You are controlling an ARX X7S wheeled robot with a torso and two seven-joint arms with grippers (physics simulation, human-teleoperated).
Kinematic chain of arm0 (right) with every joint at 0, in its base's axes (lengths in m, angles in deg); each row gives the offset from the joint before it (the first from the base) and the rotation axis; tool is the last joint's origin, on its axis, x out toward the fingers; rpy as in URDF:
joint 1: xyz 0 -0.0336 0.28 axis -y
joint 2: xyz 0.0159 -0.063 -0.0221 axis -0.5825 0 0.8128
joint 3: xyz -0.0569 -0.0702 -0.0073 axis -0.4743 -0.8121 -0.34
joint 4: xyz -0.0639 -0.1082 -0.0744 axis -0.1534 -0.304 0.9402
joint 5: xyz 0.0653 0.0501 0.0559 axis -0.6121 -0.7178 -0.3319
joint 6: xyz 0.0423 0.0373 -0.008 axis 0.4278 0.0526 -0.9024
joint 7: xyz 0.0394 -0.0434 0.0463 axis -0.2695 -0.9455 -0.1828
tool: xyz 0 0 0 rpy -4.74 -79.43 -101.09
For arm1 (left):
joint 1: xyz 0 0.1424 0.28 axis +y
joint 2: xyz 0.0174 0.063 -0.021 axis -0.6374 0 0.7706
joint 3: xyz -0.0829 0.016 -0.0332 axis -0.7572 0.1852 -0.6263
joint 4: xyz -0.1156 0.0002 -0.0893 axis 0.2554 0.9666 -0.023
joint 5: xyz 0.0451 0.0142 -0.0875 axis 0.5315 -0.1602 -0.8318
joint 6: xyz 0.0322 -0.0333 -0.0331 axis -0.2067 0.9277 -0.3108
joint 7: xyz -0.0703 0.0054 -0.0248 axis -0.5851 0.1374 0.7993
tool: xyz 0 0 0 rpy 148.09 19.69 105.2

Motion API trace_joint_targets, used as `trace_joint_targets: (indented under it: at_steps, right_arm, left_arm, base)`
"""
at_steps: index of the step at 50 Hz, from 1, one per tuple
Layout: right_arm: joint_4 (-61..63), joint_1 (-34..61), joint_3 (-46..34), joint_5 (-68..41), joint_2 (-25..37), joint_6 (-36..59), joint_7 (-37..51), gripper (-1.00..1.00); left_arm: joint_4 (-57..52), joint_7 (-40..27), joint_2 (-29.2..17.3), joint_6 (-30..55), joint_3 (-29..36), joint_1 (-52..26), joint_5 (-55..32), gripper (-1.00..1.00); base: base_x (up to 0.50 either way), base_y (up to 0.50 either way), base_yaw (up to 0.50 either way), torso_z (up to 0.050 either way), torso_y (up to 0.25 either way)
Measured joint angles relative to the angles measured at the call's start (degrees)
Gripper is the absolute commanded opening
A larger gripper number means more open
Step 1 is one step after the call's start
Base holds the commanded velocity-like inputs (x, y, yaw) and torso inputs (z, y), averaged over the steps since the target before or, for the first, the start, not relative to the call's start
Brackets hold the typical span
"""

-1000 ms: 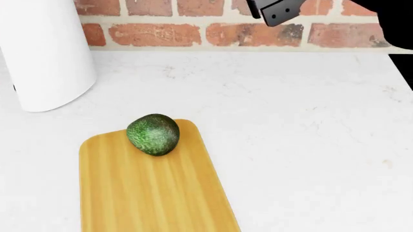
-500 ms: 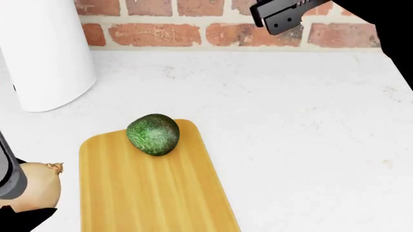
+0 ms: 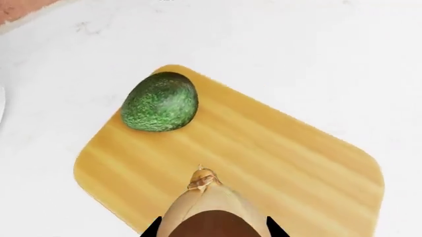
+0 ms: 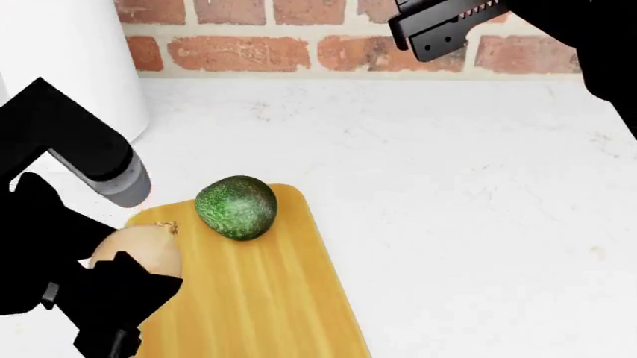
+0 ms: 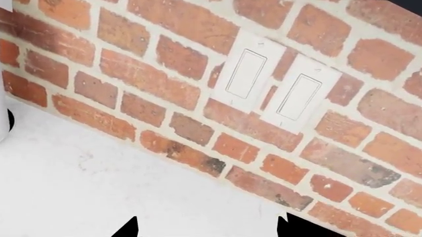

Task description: Place the avocado, onion, tomato and bell pepper on the cutting board.

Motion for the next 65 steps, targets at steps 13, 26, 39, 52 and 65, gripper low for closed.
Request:
trace_joint_targets:
  at_steps: [13,26,39,52,65]
  right_arm:
    - [0.0,-0.5,-0.1,0.4,0.4,-0.5,-0.3,1.00]
    - [0.5,-1.1,0.1,0.2,1.1,-0.8,0.0,1.00]
    - [0.5,-1.6,0.1,0.3,1.0,-1.3,-0.1,1.00]
    - [0.6,-2.1,0.0,0.4,1.2,-1.5,0.0,1.00]
    - [0.9,-1.9,0.0,0.0,1.4,-1.0,0.4,1.00]
  left_arm:
    - [1.6,-8.9,2.5,-10.9,1.3,5.5,-3.6,-1.00]
    - [4.7,-12.6,5.2,-16.7,3.0,9.7,-0.7,-1.00]
    - [9.0,-12.6,7.9,-18.4,4.9,12.2,4.4,-1.00]
    - [9.9,-12.3,8.9,-18.3,5.5,13.1,5.4,1.00]
    - [10.0,-12.4,7.3,-17.1,4.8,10.8,3.8,1.00]
  base:
    - [0.00,0.00,0.00,0.000,0.000]
    - [0.00,0.00,0.00,0.000,0.000]
    - [0.00,0.00,0.00,0.000,0.000]
    - [0.00,0.00,0.00,0.000,0.000]
    - [0.00,0.00,0.00,0.000,0.000]
